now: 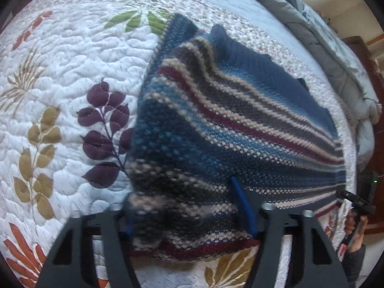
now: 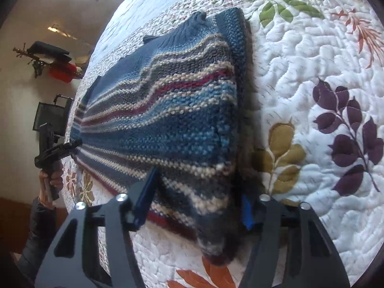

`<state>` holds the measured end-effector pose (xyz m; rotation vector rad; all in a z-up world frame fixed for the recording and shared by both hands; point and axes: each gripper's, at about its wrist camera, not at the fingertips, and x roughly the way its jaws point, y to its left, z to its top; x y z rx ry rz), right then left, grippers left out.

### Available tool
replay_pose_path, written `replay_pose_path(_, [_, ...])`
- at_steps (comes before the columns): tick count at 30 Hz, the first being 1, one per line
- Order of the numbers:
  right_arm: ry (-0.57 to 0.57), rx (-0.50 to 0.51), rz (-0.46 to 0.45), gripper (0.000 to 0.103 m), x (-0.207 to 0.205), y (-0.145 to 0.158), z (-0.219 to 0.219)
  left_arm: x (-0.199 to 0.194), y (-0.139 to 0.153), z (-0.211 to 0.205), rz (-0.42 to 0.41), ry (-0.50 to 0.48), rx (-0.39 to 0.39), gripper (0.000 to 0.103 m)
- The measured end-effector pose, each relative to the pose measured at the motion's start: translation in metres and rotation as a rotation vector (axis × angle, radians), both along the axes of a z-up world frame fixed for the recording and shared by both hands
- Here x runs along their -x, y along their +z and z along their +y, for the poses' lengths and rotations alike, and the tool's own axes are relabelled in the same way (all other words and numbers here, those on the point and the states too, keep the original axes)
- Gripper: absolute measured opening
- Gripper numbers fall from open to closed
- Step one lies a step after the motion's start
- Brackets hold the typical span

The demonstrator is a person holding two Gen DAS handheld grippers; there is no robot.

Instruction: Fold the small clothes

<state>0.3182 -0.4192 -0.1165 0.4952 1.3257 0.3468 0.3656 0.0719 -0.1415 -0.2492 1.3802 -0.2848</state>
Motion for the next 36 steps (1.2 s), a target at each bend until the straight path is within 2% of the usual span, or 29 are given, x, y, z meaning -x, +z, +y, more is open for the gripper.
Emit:
replay_pose_path(1, [-0.003, -0.009, 0.001, 0.035, -0.001, 0.000, 0.001, 0.001, 0.001, -0.001, 0.004, 0.015, -0.004, 0.045])
replay_pose_path(2, [-0.006, -0.025, 0.000, 0.024, 0.000, 0.001, 0.002, 0.001, 0.002, -0.002, 0.010, 0.027, 0.017, 0.029])
replay_pose_path(3, [-0.004, -0.041, -0.006, 0.022, 0.002, 0.004, 0.003, 0.002, 0.003, -0.002, 0.018, 0.036, 0.045, 0.028])
replay_pose_path(5, [0.004, -0.026, -0.030, 0.020, 0.005, 0.012, 0.007, 0.006, 0.010, -0.007, 0.007, 0.051, 0.032, 0.026])
replay_pose_path(7, [0.010, -0.016, -0.058, 0.019, 0.011, 0.026, 0.006, 0.013, 0.017, -0.010, -0.006, 0.052, 0.021, 0.025])
replay_pose_path(11, [0.018, -0.001, -0.095, 0.017, 0.025, 0.051, -0.006, 0.025, 0.036, -0.016, -0.011, 0.047, 0.059, 0.024])
replay_pose_path(18, [0.004, 0.058, -0.095, 0.016, 0.080, 0.075, -0.044, 0.074, 0.053, -0.052, -0.003, -0.025, 0.094, 0.024])
replay_pose_path(22, [-0.013, 0.081, -0.078, 0.016, 0.123, 0.075, -0.064, 0.115, 0.054, -0.076, -0.020, -0.079, 0.089, 0.024])
replay_pose_path(28, [-0.014, 0.095, -0.055, 0.016, 0.184, 0.071, -0.082, 0.165, 0.048, -0.090, -0.010, -0.124, 0.095, 0.025])
replay_pose_path(31, [-0.023, 0.082, -0.028, 0.016, 0.205, 0.056, -0.084, 0.173, 0.039, -0.092, -0.010, -0.112, 0.078, 0.025])
replay_pose_path(36, [-0.069, 0.071, -0.006, 0.018, 0.212, 0.022, -0.089, 0.174, 0.013, -0.084, 0.013, -0.088, 0.042, 0.030])
